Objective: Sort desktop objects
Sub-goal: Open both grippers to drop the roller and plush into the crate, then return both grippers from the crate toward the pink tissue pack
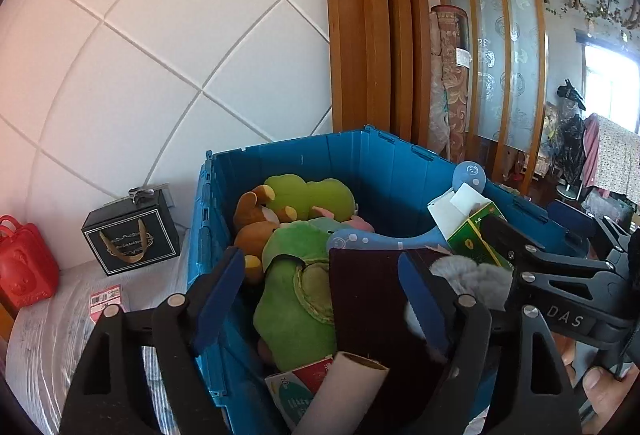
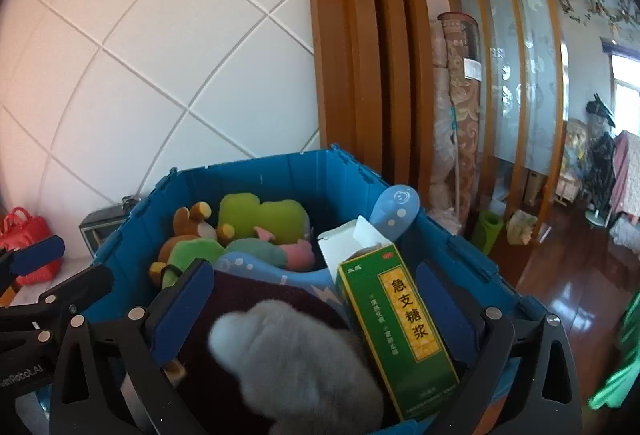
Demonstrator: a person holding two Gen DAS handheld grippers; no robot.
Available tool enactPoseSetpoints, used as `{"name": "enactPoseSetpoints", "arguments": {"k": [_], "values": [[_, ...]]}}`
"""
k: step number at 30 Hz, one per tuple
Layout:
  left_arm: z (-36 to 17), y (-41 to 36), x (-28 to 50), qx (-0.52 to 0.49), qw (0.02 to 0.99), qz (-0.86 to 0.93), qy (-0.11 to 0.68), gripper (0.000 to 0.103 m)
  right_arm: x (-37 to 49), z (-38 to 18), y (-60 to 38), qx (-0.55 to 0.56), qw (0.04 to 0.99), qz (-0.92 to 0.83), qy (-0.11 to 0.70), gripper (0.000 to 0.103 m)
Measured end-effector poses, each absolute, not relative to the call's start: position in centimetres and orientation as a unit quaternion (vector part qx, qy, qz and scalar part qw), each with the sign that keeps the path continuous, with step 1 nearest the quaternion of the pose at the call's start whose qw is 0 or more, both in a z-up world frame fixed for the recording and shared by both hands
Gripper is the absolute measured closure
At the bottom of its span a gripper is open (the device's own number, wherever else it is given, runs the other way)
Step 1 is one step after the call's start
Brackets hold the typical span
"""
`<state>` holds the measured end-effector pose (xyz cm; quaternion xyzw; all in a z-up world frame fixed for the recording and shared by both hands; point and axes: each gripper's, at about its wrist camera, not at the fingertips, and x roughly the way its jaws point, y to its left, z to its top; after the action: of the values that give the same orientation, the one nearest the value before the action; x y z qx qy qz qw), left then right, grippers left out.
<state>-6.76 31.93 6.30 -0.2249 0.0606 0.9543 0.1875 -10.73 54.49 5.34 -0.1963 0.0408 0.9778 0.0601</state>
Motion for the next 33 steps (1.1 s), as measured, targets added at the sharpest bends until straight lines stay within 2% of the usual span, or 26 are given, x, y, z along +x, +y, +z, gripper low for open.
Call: {"name": "enactPoseSetpoints", "arguments": {"k": [14, 25, 33], "values": [[7.7, 26.9, -5.6, -0.209, 0.167, 0.963, 0.039, 0.024, -8.2, 7.7, 51.7, -0.176, 0.037, 0.983, 0.025, 0.000], [9.5, 13.9, -5.3, -0.195, 0.100, 0.976, -0.010, 0.022, -8.5, 10.3, 40.9, -0.153, -0.017, 0.988, -0.020, 0.000], [8.6, 2.4, -6.5, -0.208, 0.033, 0.977, -0.041, 0.022, -10.1, 11.4, 30.1, -0.136, -0.077, 0.987, -0.038, 0.000]]}}
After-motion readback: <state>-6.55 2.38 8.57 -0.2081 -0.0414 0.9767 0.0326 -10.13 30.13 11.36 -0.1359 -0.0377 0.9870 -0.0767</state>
